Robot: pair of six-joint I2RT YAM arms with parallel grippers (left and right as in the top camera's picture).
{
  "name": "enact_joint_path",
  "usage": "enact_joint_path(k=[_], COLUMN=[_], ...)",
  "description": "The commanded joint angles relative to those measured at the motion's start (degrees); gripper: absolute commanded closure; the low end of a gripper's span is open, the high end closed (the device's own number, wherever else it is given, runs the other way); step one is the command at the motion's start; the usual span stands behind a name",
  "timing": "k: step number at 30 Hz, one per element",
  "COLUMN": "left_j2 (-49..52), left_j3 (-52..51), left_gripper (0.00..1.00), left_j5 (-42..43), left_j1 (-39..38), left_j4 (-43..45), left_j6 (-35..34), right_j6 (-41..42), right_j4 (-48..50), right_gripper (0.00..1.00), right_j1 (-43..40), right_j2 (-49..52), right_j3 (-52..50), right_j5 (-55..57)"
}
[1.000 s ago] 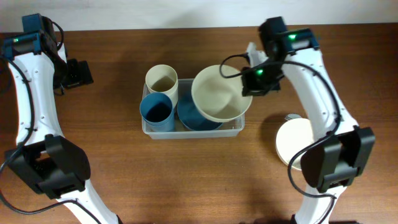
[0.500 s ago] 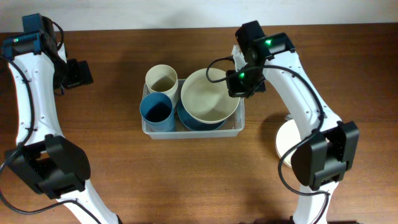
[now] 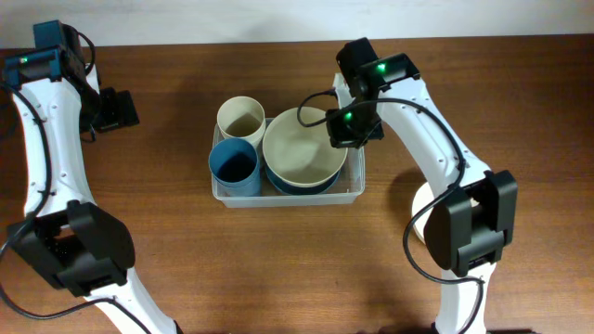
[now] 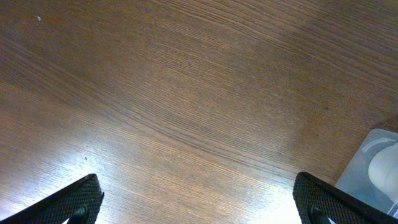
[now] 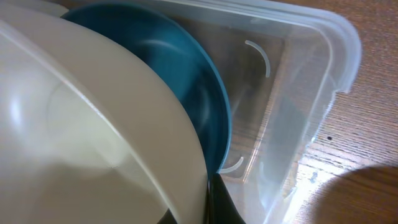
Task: Pack container
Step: 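Carry the cream bowl into the bin on top of the blue bowl, then open the right gripper and raise it away from the bin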
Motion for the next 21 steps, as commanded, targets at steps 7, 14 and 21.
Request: enact_joint_path(k=[7,14,21], left_j2=[-0.1,-0.1,-0.1], left_j3=[0.9,0.9,0.9], left_gripper=[0.0,0.0,0.0], left_j5=[0.6,0.6,0.6], left_j1=[0.1,0.1,0.1], left_j4=[0.0,0.0,0.0], left_j6=[-0.6,-0.6,-0.6], right_j6=[0.7,0.6,0.6], right_j4=[1.0,1.3,1.2], right_gripper=[0.96,0.61,0.62], right_j1=[0.4,0.4,0.3], right_j2=[1.2,1.2,1.2], right_j3=[0.7,0.7,0.7], right_j5=[0.1,0.1,0.0])
